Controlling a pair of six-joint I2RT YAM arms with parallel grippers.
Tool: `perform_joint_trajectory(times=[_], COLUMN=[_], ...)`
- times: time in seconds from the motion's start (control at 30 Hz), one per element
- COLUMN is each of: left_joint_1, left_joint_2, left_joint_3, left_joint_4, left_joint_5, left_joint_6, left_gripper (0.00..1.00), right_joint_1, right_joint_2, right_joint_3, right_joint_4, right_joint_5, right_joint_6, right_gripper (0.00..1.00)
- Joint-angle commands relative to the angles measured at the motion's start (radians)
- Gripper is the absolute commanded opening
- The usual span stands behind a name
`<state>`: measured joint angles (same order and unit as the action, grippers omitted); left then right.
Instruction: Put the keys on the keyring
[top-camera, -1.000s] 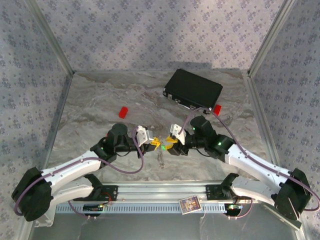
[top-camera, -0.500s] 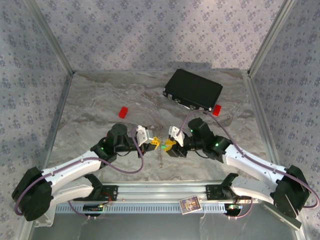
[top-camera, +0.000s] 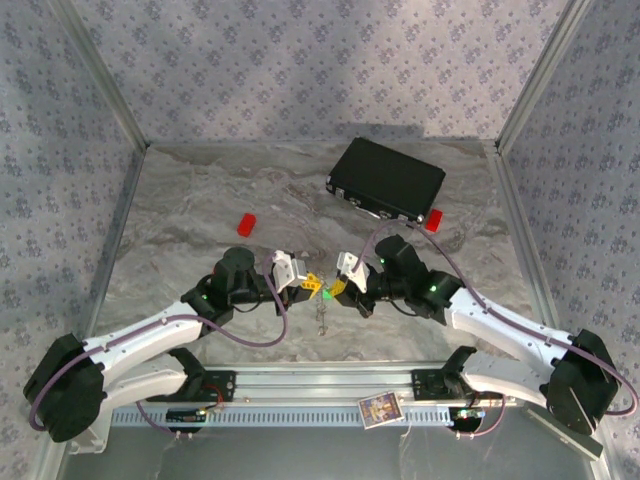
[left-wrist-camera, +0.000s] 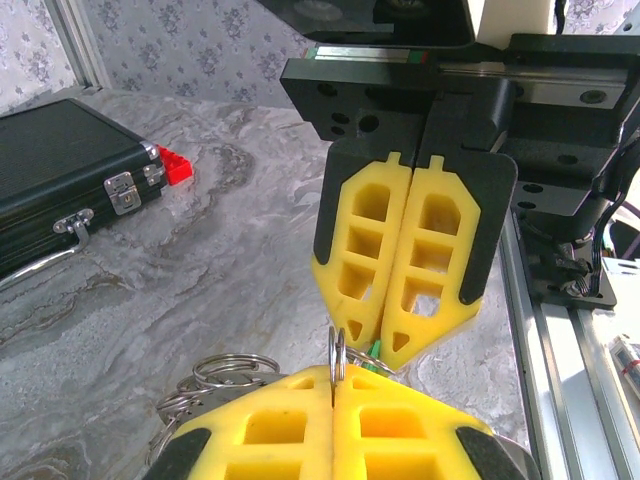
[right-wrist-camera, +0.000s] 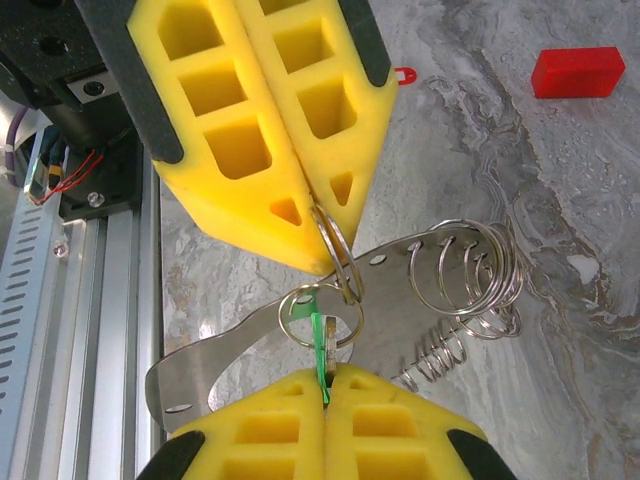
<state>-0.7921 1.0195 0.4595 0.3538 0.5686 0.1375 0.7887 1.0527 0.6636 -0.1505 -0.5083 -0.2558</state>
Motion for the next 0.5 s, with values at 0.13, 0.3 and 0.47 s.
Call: perform_joint_trajectory(times=[0.13,0.3,0.47], left_joint_1=[-0.003,-0.003,-0.003], left_joint_2=[-0.007,-0.006,-0.004], left_joint_3=[0.005,0.008,0.008], left_joint_4=[0.071,0.078,0.082], left_joint_5=[0.039,0.047,0.041], left_joint_6=[0.000,0.003,0.017], left_gripper=[0.00,0.00,0.00], right_joint_1=[0.000,0.008,0.020], right_joint_2=[0.028,0.067,0.098], right_joint_3=[0.053,0.060,0.069], right_joint_4=[-0.047,-0.048,-0.057], right_joint_5=[0.010,0.002,0.002], right_joint_6=[-0.034,-0.036,-0.037], right_gripper=[0.02,0.01,0.00])
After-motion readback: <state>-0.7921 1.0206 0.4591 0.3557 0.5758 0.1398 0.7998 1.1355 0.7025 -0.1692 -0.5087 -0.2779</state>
